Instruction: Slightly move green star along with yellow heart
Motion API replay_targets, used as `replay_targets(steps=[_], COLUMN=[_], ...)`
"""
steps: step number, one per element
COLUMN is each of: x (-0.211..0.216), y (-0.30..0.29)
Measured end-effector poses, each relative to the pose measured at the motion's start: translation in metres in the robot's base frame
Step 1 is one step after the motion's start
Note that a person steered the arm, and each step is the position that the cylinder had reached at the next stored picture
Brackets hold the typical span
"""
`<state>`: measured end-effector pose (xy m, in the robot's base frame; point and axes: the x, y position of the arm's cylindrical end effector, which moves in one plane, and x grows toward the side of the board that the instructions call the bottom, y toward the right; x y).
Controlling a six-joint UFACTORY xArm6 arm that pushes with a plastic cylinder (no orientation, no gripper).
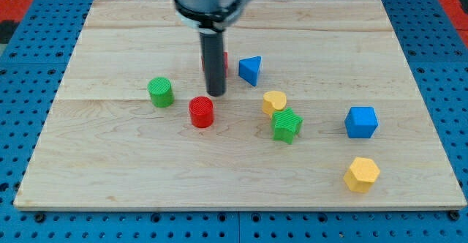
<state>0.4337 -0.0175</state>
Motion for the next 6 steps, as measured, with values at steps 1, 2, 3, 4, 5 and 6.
replay_targets(steps=[1,2,3,4,5,6], x=[0.008,0.013,0.016,0.011,0.011,-0.009], y=[0.045,0.075,0.082,0.047,0.036,0.032])
